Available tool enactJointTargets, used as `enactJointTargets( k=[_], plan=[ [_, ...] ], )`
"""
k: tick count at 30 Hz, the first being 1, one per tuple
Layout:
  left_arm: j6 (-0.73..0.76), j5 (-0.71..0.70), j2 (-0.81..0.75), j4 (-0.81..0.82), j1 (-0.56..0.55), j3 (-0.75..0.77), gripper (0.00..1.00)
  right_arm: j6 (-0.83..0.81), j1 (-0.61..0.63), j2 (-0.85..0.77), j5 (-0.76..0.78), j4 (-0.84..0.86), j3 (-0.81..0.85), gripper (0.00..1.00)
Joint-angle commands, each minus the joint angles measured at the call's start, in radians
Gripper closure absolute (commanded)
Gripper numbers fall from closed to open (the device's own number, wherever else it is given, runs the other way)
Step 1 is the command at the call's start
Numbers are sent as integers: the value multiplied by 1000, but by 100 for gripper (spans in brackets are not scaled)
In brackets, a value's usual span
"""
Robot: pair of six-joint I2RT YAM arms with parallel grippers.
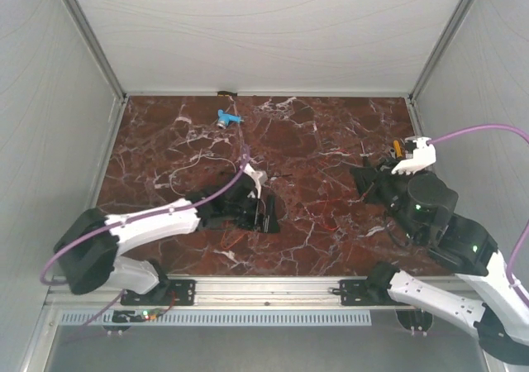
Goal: Zip-tie the wires
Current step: Move the cable to the center of the board.
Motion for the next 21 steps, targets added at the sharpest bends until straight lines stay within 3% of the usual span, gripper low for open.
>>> enactJointTargets(
  k=[1, 7, 13, 21],
  plan=[
    [-64, 55, 135, 188, -33, -2, 20, 29, -2, -33, 16, -6, -6, 100],
    [-82, -29, 262, 241, -42, 16, 19, 55, -4, -72, 16, -38, -21, 100],
    [-93, -236, 330, 189, -27, 6, 19, 61, -2, -87, 22, -48, -31, 100],
    [-60, -335, 282, 168, 167, -66, 19, 57, -2, -84, 26, -55, -34, 100]
  ],
)
